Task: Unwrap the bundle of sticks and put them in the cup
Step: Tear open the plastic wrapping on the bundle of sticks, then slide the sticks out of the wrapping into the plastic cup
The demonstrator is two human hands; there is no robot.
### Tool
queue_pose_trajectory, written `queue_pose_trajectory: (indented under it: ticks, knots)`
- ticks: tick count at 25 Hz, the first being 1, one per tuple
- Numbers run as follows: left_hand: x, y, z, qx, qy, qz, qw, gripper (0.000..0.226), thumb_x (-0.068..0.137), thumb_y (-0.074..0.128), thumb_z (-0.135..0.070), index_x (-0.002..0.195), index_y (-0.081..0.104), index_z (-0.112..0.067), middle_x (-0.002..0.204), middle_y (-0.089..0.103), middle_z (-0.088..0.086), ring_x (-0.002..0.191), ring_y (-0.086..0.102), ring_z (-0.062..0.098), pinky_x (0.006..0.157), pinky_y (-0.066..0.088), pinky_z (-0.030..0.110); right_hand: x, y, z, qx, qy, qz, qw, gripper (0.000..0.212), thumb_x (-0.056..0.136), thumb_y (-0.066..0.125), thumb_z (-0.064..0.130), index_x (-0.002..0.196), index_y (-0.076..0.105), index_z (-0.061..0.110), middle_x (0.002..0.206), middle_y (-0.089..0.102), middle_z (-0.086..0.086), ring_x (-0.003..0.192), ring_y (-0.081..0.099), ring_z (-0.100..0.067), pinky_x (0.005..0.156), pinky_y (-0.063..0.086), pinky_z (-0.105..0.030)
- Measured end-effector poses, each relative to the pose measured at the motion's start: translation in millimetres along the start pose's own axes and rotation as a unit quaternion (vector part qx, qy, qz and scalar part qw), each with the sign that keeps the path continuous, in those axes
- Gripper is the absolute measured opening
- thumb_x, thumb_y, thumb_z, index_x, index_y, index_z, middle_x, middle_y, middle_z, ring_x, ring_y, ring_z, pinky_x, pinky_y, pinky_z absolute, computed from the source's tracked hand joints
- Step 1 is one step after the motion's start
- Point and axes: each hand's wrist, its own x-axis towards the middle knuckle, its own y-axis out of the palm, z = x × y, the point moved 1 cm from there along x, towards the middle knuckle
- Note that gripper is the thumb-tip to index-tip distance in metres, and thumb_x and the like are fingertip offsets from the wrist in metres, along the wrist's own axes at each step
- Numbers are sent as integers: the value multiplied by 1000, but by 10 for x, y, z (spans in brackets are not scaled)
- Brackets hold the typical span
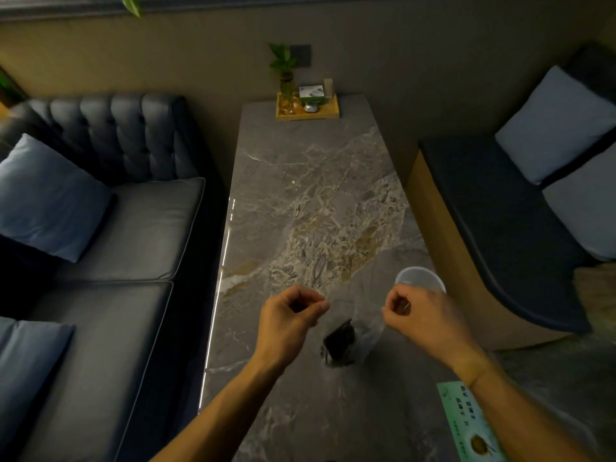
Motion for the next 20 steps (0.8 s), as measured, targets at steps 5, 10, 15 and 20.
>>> queue_pose_trajectory:
  ticks: [5, 10, 15, 20]
  knots:
    - [51, -97, -214, 222, 123, 6, 967, 10, 77, 79, -22, 81, 71, -28, 76, 71, -12, 70, 65, 0, 63, 54, 19, 67, -248, 107, -159, -70, 34, 984, 9, 84, 60, 36, 86, 61, 28, 89, 66, 7, 81, 64, -13, 70, 56, -41]
    - [13, 10, -320, 149, 67, 11, 986, 14, 80, 74, -17, 75, 66, -27, 65, 68, -6, 55, 66, 5, 54, 58, 26, -1, -258, 220, -97, -78, -52, 991, 15, 82, 67, 41, 88, 59, 31, 89, 59, 12, 85, 54, -10, 70, 49, -31]
    - [-74, 270, -324, 5, -7, -29, 1000, 17, 80, 68, -10, 73, 60, -24, 65, 68, 0, 52, 67, 17, 54, 60, 46, -25, 36, 582, -69, 11, 24, 997, 67, 92, 26, 65, 61, 63, 18, 62, 66, -2, 61, 61, -18, 61, 54, -46]
    - [-250, 415, -355, -15, 31, -41, 999, 13, 76, 65, -7, 71, 59, -19, 62, 64, 8, 60, 65, 33, 58, 56, 48, 79, 76, 618, -1, 79, -5, 997, 53, 92, 47, 54, 62, 64, 14, 63, 67, -10, 64, 63, -28, 63, 54, -50]
